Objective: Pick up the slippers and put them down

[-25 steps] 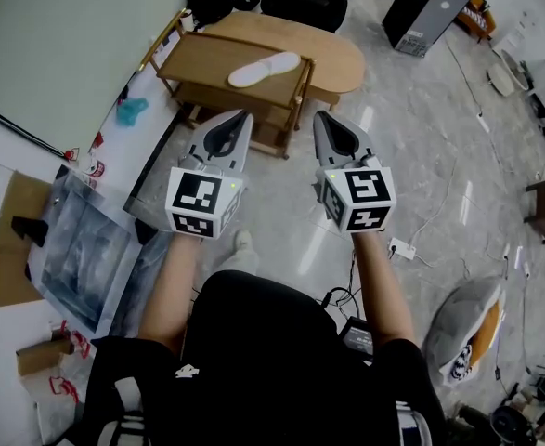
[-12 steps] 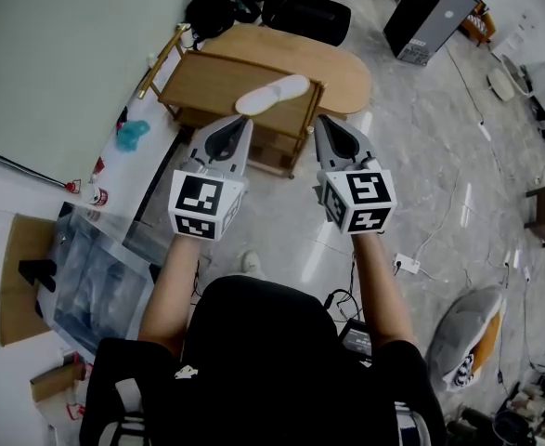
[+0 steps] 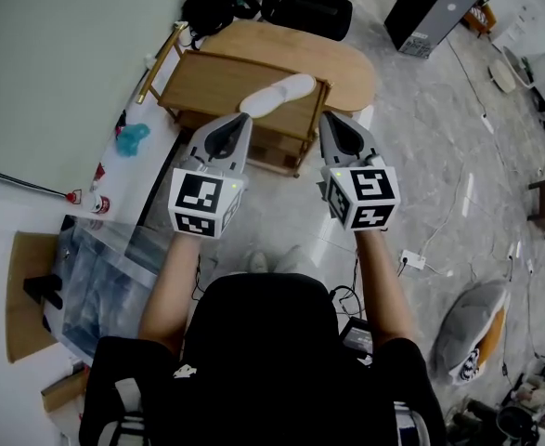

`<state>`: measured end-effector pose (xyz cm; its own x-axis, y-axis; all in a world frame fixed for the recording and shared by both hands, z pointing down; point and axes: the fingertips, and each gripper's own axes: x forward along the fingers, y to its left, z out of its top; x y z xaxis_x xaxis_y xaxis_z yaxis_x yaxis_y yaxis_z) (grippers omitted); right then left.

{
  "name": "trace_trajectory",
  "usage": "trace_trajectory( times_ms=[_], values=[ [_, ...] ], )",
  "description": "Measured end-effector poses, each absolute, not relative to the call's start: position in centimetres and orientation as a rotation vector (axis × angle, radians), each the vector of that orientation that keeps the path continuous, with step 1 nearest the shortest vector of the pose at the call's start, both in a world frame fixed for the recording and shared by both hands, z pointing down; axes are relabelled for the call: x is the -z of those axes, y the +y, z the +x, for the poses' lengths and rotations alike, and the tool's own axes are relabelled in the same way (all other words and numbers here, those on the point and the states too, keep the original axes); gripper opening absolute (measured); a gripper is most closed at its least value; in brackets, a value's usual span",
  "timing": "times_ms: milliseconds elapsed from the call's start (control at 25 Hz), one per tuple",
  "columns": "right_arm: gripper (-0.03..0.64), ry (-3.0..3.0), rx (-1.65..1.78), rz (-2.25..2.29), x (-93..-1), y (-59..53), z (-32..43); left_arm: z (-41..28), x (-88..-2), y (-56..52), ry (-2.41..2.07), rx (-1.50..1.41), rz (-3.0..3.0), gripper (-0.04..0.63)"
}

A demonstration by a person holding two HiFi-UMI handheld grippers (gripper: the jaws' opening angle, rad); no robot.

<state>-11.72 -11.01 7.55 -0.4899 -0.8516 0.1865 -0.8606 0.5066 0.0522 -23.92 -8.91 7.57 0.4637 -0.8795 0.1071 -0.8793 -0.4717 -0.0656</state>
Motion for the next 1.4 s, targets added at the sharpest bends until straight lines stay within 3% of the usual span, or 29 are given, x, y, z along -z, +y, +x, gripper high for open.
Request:
trace_trajectory(
  times_ms=[1400],
  values=[
    [-0.002, -2.554, -0.186, 1.283, -13.3, -32.8, -9.6, -20.0, -14.2, -29.4, 1.702, 0.298, -2.762, 0.004]
  ],
)
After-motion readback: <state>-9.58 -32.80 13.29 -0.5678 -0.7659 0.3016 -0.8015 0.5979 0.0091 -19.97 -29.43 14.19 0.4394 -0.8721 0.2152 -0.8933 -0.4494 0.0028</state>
